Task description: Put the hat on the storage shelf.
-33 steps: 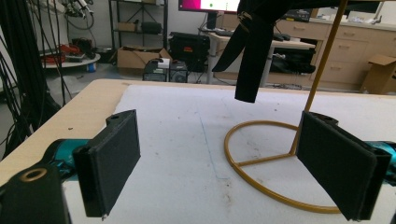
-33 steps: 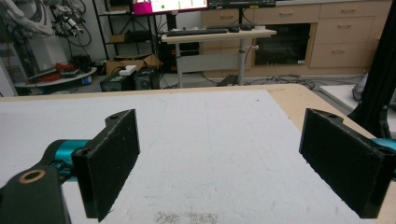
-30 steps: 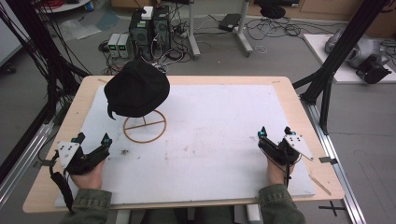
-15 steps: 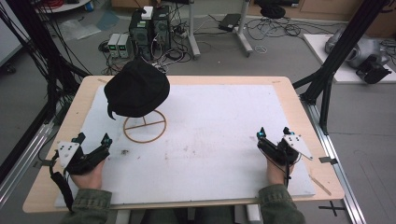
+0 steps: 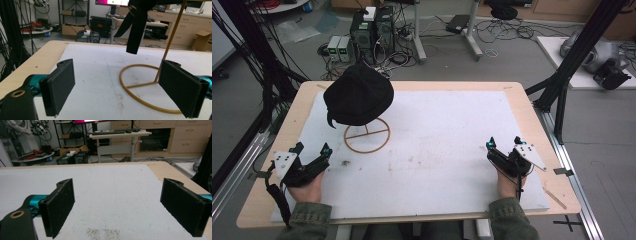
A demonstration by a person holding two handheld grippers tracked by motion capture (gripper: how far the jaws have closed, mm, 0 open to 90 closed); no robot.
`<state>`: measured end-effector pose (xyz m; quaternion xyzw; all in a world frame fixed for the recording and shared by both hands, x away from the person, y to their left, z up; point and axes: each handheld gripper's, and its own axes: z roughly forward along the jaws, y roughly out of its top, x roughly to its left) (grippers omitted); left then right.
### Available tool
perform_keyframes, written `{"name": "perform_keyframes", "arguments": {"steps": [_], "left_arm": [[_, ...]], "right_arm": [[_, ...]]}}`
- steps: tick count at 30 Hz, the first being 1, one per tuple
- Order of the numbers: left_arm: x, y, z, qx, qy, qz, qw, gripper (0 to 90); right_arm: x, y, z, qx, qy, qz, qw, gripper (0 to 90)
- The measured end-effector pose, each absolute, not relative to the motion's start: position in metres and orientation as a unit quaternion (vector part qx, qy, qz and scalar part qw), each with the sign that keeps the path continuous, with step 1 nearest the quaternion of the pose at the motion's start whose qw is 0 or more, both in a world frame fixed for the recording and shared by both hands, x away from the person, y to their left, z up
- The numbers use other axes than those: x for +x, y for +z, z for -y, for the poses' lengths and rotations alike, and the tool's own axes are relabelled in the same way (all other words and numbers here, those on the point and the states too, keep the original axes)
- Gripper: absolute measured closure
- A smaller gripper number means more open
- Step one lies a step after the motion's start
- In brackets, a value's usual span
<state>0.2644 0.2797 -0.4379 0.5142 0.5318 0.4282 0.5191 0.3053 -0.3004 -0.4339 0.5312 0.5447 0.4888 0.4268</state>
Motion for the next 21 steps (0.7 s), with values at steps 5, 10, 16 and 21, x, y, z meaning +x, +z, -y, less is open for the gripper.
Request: {"name": "perform_keyframes", "arguments": {"steps": [5, 10, 16, 21], "left_arm": [[0.2647, -0.4383, -0.2796, 0.515, 0.424, -0.534, 0.520, 14.1], [0.2647, -0.4380, -0.2799, 0.515, 0.425, -0.532, 0.520, 14.1], [0.2649, -0.4381, -0.2794, 0.514, 0.423, -0.533, 0.522, 14.1], [0.2651, -0.4380, -0.2800, 0.512, 0.422, -0.534, 0.524, 14.2]], "right_arm": [[0.3053, -0.4343, 0.2996, 0.536, 0.487, -0.546, 0.420, 11.3], [0.3051, -0.4342, 0.2996, 0.535, 0.487, -0.547, 0.421, 11.3], [0.3049, -0.4343, 0.2999, 0.534, 0.487, -0.550, 0.419, 11.4], [0.3046, -0.4344, 0.2991, 0.535, 0.487, -0.550, 0.416, 11.3]]}}
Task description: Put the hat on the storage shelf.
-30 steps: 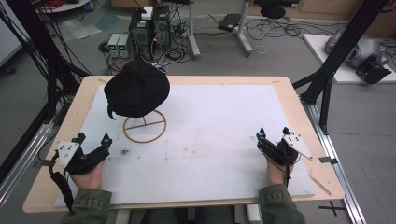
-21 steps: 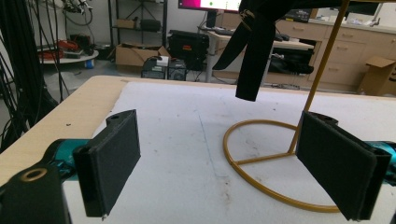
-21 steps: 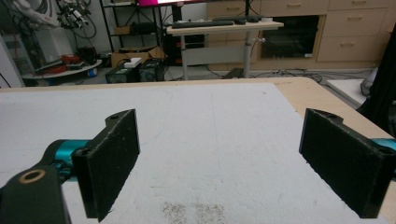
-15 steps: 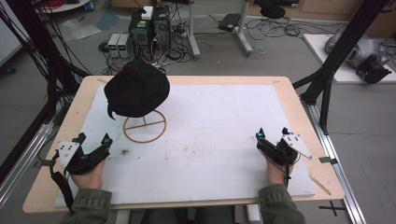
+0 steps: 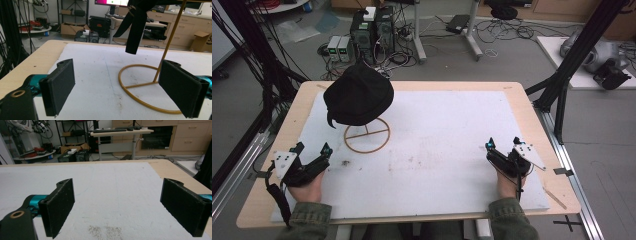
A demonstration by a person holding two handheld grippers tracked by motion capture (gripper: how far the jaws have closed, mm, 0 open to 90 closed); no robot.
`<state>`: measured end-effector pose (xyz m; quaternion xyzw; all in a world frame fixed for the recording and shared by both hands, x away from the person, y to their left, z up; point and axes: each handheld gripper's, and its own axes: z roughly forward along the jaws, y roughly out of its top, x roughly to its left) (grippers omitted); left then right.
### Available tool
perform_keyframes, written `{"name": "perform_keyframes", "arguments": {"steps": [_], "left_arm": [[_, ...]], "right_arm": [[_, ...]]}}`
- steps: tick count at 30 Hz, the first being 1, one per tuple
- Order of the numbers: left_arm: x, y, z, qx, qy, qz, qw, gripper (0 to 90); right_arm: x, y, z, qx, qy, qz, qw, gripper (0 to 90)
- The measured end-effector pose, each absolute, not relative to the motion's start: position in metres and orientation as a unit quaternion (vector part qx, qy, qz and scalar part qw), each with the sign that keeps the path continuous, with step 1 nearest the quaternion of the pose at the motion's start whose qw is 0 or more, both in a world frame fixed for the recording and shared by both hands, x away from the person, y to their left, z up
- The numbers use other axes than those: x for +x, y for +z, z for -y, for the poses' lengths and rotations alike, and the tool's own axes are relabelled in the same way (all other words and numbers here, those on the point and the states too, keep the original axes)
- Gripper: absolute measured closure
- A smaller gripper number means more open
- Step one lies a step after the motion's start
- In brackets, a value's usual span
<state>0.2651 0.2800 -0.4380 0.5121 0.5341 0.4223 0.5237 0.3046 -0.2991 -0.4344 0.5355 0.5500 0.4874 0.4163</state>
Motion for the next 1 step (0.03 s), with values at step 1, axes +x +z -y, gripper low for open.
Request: {"name": "perform_keyframes", "arguments": {"steps": [1], "left_arm": [[0.2654, -0.4383, -0.2802, 0.511, 0.422, -0.535, 0.525, 14.2]], "right_arm": [[0.3045, -0.4344, 0.2991, 0.535, 0.487, -0.550, 0.417, 11.3]]}}
